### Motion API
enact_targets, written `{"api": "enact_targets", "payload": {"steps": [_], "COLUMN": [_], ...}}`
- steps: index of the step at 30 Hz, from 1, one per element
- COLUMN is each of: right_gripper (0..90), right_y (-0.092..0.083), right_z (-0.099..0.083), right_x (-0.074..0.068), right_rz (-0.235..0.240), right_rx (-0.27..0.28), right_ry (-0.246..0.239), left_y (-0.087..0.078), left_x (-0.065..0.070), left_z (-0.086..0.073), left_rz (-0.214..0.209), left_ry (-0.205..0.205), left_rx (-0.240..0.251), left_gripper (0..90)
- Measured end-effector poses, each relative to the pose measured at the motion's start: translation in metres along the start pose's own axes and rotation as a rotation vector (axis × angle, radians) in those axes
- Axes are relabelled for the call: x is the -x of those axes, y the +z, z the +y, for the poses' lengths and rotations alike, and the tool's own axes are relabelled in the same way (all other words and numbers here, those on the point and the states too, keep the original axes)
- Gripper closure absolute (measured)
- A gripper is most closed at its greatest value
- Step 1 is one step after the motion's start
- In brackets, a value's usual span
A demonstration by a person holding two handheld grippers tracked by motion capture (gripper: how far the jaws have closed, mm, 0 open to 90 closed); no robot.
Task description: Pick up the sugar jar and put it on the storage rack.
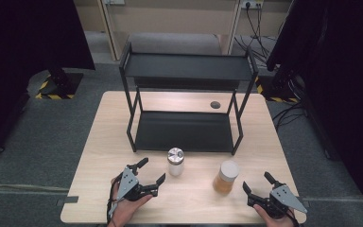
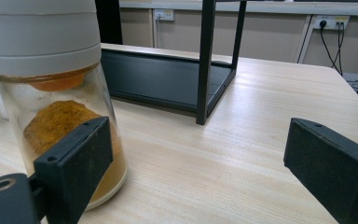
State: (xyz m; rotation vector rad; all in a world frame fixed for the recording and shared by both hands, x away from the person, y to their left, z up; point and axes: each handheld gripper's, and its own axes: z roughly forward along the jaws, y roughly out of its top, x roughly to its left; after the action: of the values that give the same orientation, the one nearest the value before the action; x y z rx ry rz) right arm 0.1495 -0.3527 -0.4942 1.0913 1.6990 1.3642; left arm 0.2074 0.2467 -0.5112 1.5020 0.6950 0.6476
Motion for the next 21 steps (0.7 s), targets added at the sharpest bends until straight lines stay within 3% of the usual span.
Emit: {"api": "enact_targets", "payload": {"steps": [6, 14, 21], "right_gripper": [8.2, 8.2, 8.1], "right_y": [0.0, 0.0, 0.0], "right_z": [0.0, 0.0, 0.0], "right_x": [0.0, 0.0, 0.001], "right_rz": [0.0, 0.0, 0.004], "right_rx": [0.0, 0.0, -0.002], "right_ry": [-0.002, 0.0, -0.001], "left_y": [0.016, 0.043, 0.058], "left_x": [-0.003, -0.006, -0.004], "left_z": [0.005, 0.007, 0.01], "left_rz": [-0.028, -0.059, -0.065], "left_ry": [0.026, 0.02, 0.037], "left_rx": [-0.018, -0.041, -0.054], "left_gripper": [13.6, 14.8, 18.9]}}
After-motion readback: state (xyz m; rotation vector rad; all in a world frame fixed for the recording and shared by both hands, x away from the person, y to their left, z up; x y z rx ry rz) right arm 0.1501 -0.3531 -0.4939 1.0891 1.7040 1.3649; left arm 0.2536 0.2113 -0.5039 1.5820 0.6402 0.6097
